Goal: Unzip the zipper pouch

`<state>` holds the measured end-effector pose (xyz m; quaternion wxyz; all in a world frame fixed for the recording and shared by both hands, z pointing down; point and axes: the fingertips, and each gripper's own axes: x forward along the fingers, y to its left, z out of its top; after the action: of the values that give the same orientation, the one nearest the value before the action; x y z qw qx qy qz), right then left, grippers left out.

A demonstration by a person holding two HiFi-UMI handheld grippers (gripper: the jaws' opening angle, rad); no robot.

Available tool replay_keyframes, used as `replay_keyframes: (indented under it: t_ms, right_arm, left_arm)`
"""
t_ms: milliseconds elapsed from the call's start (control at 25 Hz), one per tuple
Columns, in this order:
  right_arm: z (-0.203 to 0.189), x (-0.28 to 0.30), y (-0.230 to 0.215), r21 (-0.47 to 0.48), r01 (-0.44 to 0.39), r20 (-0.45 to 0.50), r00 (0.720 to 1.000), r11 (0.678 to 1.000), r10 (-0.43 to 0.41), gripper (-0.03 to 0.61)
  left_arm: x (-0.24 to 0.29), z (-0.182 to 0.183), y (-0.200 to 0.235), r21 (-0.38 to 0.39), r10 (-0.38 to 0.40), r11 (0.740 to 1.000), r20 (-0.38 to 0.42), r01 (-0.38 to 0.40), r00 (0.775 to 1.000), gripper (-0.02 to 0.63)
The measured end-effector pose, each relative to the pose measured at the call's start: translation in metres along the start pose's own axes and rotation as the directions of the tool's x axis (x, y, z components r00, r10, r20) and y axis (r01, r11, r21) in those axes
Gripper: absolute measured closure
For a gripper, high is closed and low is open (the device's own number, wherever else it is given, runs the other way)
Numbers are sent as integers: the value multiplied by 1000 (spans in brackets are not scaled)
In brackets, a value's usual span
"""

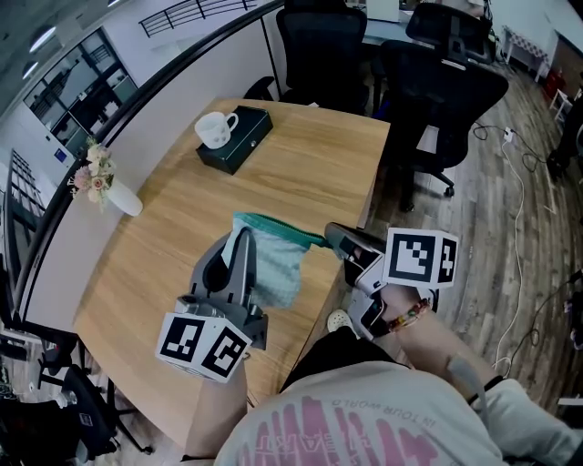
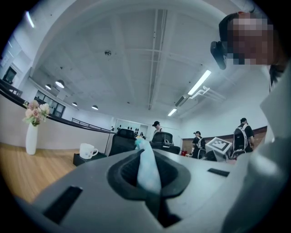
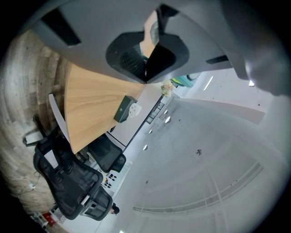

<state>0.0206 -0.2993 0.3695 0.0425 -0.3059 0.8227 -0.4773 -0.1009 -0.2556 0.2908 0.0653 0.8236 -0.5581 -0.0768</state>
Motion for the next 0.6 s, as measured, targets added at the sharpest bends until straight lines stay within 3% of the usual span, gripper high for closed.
replay_keyframes:
  t_ms: [320, 480, 600]
  right_arm:
    - [-3, -17, -1, 14, -13, -9, 1000, 1000, 13, 580]
    - [-14, -27, 3, 32, -68, -34, 997, 997, 69, 546]
    - [-18, -37, -3, 26, -50, -23, 998, 998, 50, 535]
  left_arm:
    - [-11, 3, -14, -12, 7, 1000, 12, -7, 1000, 604]
    - [-26, 1, -16, -87, 29, 996, 24, -27, 999, 604]
    - [-40, 0, -10, -105, 67, 992, 14, -65, 998, 604]
